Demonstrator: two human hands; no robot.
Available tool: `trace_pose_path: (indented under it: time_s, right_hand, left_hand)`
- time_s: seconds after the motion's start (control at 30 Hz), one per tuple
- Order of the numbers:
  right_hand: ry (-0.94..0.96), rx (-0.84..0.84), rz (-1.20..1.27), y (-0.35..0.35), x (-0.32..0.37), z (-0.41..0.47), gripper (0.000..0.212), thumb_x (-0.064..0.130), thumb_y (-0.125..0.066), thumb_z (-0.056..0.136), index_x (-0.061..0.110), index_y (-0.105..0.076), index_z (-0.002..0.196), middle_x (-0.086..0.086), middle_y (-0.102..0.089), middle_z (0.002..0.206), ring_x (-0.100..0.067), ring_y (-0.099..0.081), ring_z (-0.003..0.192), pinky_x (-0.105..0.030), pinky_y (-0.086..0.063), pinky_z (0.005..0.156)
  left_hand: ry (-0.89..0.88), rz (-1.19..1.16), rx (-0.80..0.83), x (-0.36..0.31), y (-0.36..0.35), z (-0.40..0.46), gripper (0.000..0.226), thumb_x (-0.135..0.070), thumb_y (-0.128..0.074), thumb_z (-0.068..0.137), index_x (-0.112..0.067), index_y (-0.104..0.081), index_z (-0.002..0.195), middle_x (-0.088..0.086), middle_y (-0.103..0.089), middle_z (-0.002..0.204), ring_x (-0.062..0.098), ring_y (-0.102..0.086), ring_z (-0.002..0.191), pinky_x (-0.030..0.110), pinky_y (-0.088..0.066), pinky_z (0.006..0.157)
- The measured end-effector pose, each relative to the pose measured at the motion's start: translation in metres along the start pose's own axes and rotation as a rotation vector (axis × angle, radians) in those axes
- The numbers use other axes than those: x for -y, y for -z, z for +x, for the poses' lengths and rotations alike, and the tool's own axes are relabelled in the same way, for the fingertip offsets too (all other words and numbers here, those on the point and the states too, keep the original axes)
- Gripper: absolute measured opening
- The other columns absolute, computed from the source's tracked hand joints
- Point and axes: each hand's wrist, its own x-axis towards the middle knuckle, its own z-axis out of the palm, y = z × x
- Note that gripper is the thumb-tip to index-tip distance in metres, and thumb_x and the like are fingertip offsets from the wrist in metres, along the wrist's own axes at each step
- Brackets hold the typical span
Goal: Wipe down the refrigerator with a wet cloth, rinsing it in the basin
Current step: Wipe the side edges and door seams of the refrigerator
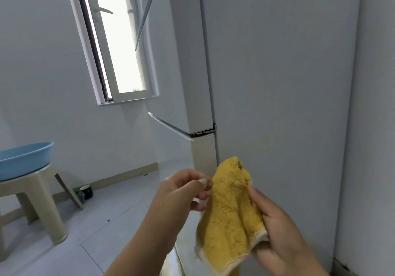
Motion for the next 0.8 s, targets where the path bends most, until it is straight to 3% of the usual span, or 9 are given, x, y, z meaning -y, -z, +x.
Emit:
trace_pose_path:
  time_s: [0.1, 0.2, 0.27, 0.4, 0.47, 0.53, 0.6, 0.7, 0.8]
  right_hand:
    - [0.023, 0.002, -0.042, 0.001, 0.008, 0.001, 0.038, 0.03, -0.055, 0.086, 0.005, -0.071, 0.109, -0.024, -0.067, 0.113, -0.035, -0.069, 0.097, -0.048, -0.057, 0.08]
    - [0.032, 0.019, -0.062, 0.0, 0.015, 0.002, 0.034, 0.024, -0.054, 0.085, 0.004, -0.072, 0.105, -0.025, -0.068, 0.109, -0.034, -0.07, 0.089, -0.046, -0.059, 0.077]
    - [0.021, 0.004, -0.104, 0.001, 0.017, 0.001, 0.033, 0.023, -0.055, 0.084, 0.003, -0.072, 0.105, -0.026, -0.067, 0.109, -0.035, -0.07, 0.089, -0.046, -0.059, 0.075]
    - [0.034, -0.067, -0.271, 0.009, 0.02, -0.008, 0.037, 0.026, -0.059, 0.078, 0.001, -0.07, 0.103, -0.025, -0.069, 0.104, -0.033, -0.069, 0.087, -0.044, -0.058, 0.076]
    - [0.152, -0.214, -0.486, 0.017, 0.015, -0.013, 0.04, 0.043, -0.063, 0.075, 0.012, -0.071, 0.098, -0.014, -0.071, 0.102, -0.028, -0.068, 0.096, -0.044, -0.054, 0.084]
    - [0.344, -0.426, -0.74, 0.024, 0.002, -0.018, 0.059, 0.074, -0.062, 0.066, 0.023, -0.068, 0.095, -0.001, -0.07, 0.095, -0.021, -0.065, 0.097, -0.038, -0.05, 0.084]
    - [0.458, -0.442, -0.756, 0.029, -0.022, -0.025, 0.083, 0.093, -0.056, 0.047, 0.028, -0.064, 0.097, 0.003, -0.069, 0.091, -0.015, -0.064, 0.092, -0.031, -0.05, 0.079]
    - [0.443, -0.194, -0.613, 0.021, -0.056, -0.027, 0.087, 0.088, -0.063, 0.047, 0.043, -0.056, 0.121, 0.019, -0.066, 0.118, -0.003, -0.064, 0.105, -0.022, -0.053, 0.081]
    - [0.501, -0.248, -0.512, 0.013, -0.058, -0.013, 0.05, 0.075, -0.064, 0.059, 0.067, -0.054, 0.107, 0.025, -0.065, 0.116, 0.0, -0.065, 0.101, -0.017, -0.054, 0.072]
  left_hand:
    - [-0.098, 0.157, 0.007, 0.005, 0.0, -0.001, 0.021, -0.036, -0.064, 0.072, -0.025, -0.073, 0.087, -0.002, -0.071, 0.085, 0.01, -0.066, 0.08, 0.027, -0.053, 0.071]
    - [-0.108, 0.186, 0.1, 0.01, 0.001, 0.0, 0.032, -0.048, -0.065, 0.074, -0.032, -0.071, 0.101, -0.008, -0.072, 0.098, 0.01, -0.066, 0.097, 0.033, -0.051, 0.089]
    - [-0.082, 0.155, 0.2, 0.012, -0.001, 0.0, 0.042, -0.054, -0.066, 0.072, -0.031, -0.069, 0.107, -0.007, -0.072, 0.104, 0.011, -0.066, 0.101, 0.032, -0.051, 0.092]
    - [-0.039, 0.099, 0.246, 0.018, -0.004, -0.001, 0.04, -0.05, -0.076, 0.063, -0.02, -0.069, 0.087, 0.013, -0.069, 0.089, 0.032, -0.067, 0.09, 0.043, -0.054, 0.085]
    - [-0.054, 0.173, 0.228, 0.02, -0.008, -0.003, 0.033, -0.053, -0.076, 0.061, -0.028, -0.064, 0.077, 0.005, -0.066, 0.08, 0.026, -0.066, 0.08, 0.043, -0.054, 0.078]
    - [-0.079, 0.265, 0.17, 0.022, -0.015, -0.005, 0.03, -0.053, -0.075, 0.063, -0.03, -0.063, 0.079, 0.001, -0.068, 0.079, 0.023, -0.068, 0.08, 0.043, -0.057, 0.075]
    - [-0.089, 0.298, 0.093, 0.024, -0.024, -0.004, 0.032, -0.053, -0.074, 0.063, -0.029, -0.063, 0.081, 0.002, -0.069, 0.082, 0.024, -0.069, 0.081, 0.045, -0.058, 0.075]
    - [-0.015, 0.123, 0.143, 0.022, -0.031, 0.0, 0.037, -0.056, -0.071, 0.067, -0.024, -0.071, 0.086, 0.007, -0.072, 0.086, 0.026, -0.068, 0.081, 0.05, -0.055, 0.082]
    - [-0.026, -0.003, 0.196, 0.013, -0.023, 0.003, 0.038, -0.051, -0.056, 0.082, -0.021, -0.076, 0.093, 0.007, -0.074, 0.092, 0.024, -0.069, 0.086, 0.042, -0.054, 0.083]
